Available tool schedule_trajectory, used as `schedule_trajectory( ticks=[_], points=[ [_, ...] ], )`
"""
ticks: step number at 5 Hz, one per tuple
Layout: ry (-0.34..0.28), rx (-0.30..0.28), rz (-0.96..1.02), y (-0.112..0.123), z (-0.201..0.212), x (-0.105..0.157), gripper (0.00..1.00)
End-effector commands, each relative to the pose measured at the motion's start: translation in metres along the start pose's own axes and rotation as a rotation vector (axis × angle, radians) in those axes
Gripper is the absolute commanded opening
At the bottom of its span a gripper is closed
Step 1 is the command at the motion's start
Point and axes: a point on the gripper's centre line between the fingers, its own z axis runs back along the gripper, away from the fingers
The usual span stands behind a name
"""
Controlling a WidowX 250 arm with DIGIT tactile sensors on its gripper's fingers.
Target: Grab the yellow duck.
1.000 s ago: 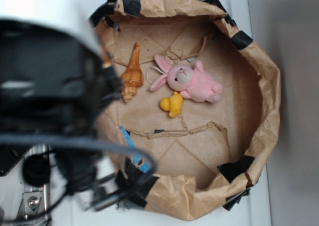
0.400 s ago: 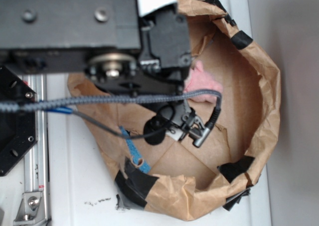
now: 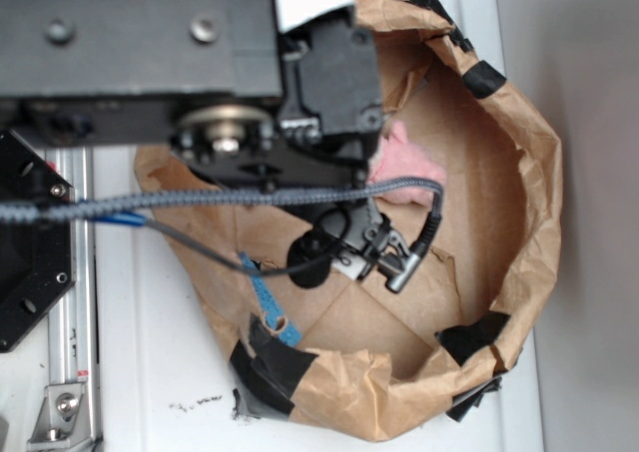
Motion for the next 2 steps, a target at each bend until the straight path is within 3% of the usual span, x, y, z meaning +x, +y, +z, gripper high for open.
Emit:
schedule_trajectory(
  ticks=[1,2],
  points=[
    [-0.012,0.032,0.071,0.008,-0.038,0.017,1.00],
    [0.003,0.060,0.160,0.007,-0.059,0.020,1.00]
  ],
)
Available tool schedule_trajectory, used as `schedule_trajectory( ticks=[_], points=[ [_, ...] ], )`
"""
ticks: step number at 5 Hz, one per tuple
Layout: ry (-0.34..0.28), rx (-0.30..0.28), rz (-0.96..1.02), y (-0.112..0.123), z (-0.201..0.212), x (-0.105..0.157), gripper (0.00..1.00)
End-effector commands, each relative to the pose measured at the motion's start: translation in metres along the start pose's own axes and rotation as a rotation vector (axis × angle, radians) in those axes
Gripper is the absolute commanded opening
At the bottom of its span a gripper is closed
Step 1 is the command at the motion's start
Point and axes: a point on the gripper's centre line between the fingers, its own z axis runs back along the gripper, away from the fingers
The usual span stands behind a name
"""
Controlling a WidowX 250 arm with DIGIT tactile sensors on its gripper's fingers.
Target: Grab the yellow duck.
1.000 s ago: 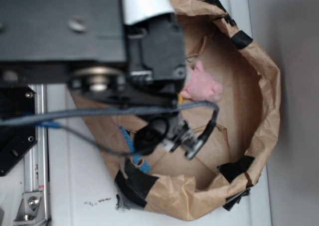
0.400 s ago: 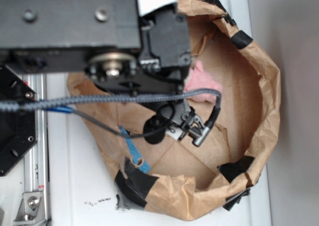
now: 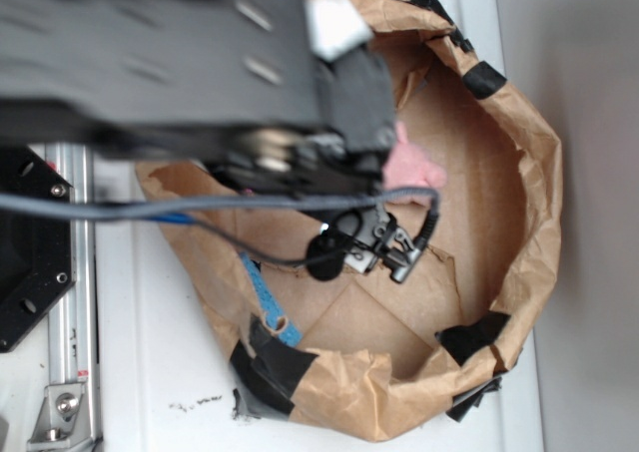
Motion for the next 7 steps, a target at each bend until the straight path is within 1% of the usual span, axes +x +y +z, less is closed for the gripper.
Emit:
schedule_trajectory(
  ticks=[1,2,3,4,5,6,7],
  points=[
    [-0.034,0.034,0.128,0.002,-0.029,0.019,1.00],
    [-0.050,0.004,0.155,0.004,-0.032,0.022,1.00],
    [-0.049,0.029,0.172,0.016,-0.031,0.022,1.00],
    [-0.101,0.030,0.179,0.029,-0.025,0.014,1.00],
    [-0.136,0.064,0.184,0.024,-0.040,0.019,1.00],
    [-0.115,0.070,0.137,0.014,-0.047,0.018,1.00],
    [-0.108,0.084,0.139,0.015,-0.052,0.022,1.00]
  ],
)
